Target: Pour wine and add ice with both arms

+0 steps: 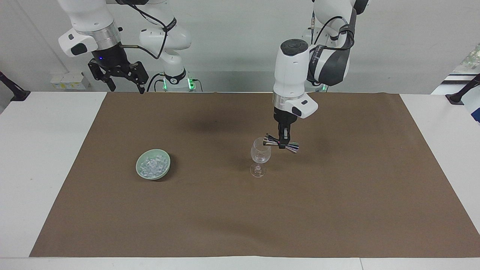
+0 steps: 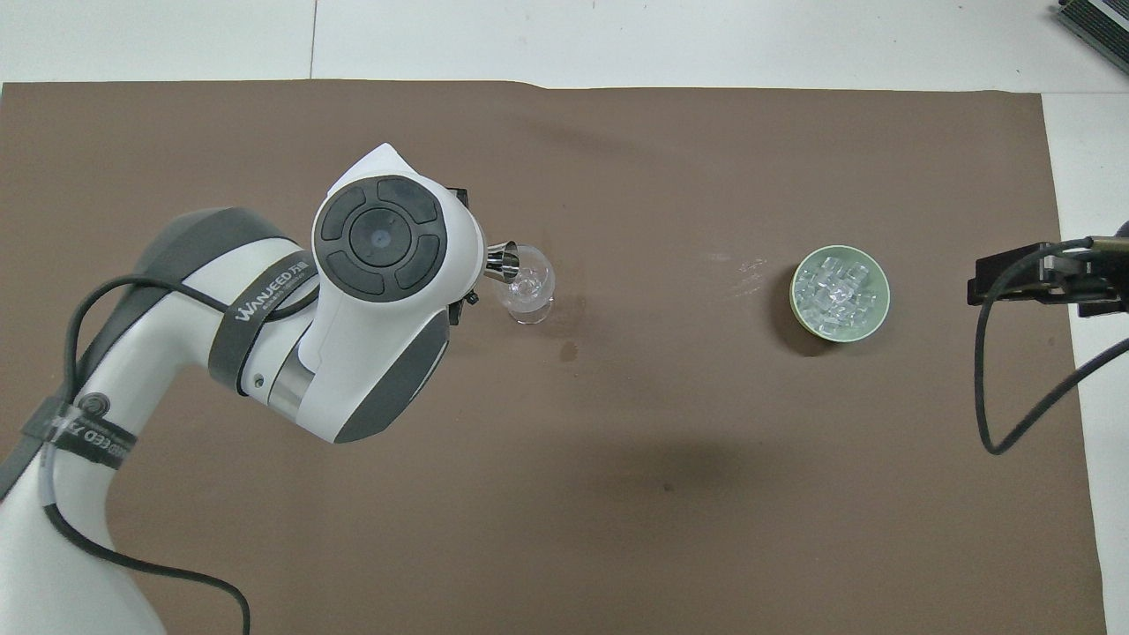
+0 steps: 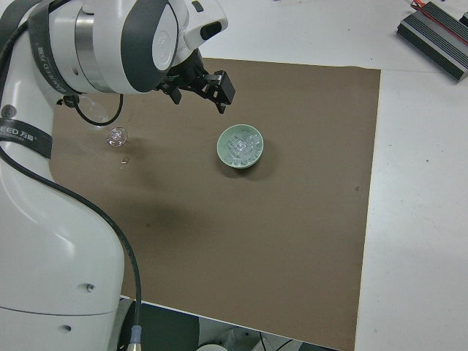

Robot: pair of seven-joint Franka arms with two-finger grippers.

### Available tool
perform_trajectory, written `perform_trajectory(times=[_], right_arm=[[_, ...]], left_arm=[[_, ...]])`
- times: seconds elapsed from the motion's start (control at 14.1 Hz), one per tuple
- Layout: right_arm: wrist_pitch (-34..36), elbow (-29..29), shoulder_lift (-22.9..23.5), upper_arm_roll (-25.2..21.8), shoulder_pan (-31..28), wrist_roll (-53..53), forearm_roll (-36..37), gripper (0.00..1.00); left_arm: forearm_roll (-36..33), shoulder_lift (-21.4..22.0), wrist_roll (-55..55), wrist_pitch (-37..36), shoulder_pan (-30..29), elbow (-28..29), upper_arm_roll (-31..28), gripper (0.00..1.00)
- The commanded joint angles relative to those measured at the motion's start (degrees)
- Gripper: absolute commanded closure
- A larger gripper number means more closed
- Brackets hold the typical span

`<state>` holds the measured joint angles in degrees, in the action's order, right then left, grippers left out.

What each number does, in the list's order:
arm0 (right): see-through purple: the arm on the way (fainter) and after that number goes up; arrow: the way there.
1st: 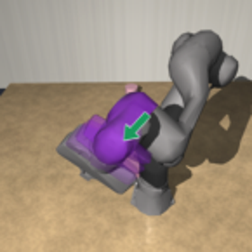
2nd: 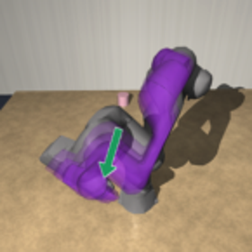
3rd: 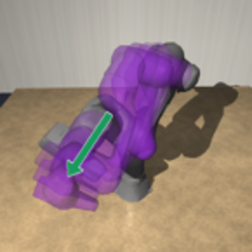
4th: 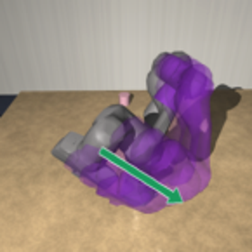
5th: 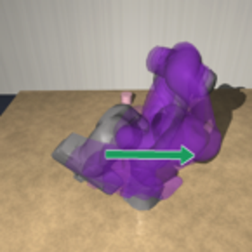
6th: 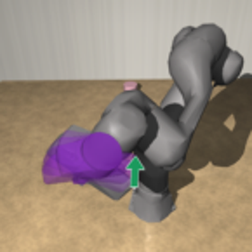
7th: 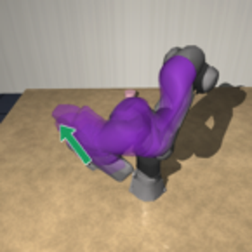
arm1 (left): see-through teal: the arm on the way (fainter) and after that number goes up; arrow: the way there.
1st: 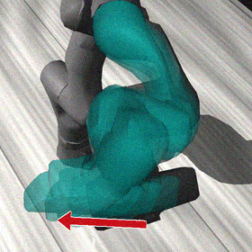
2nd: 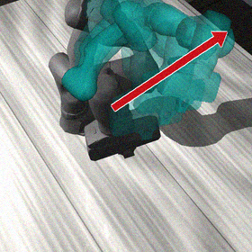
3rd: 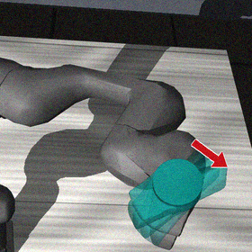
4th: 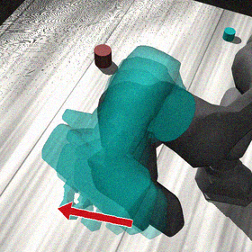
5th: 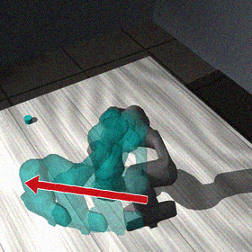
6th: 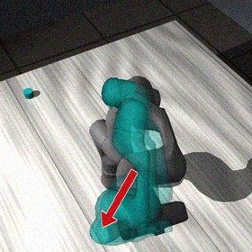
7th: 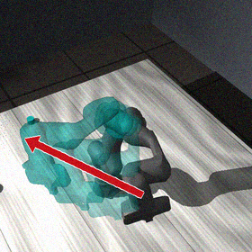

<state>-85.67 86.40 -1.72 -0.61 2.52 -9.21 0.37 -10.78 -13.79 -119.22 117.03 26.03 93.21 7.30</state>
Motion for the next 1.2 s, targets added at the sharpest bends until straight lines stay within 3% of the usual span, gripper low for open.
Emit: perform_trajectory(times=[0.0,1.13], right_arm=[[0.2,0.1,-0.1,0.1,-0.6,1.4,-0.1,0.00],[0.2,0.1,-0.2,0.1,-0.6,1.4,-0.1,0.00]], left_arm=[[-1.7,-1.1,-1.5,-2.2,1.4,-2.2,-0.7,1.00],[-6.1,-1.1,-1.5,-5.0,3.2,-3.0,-0.7,1.00]])
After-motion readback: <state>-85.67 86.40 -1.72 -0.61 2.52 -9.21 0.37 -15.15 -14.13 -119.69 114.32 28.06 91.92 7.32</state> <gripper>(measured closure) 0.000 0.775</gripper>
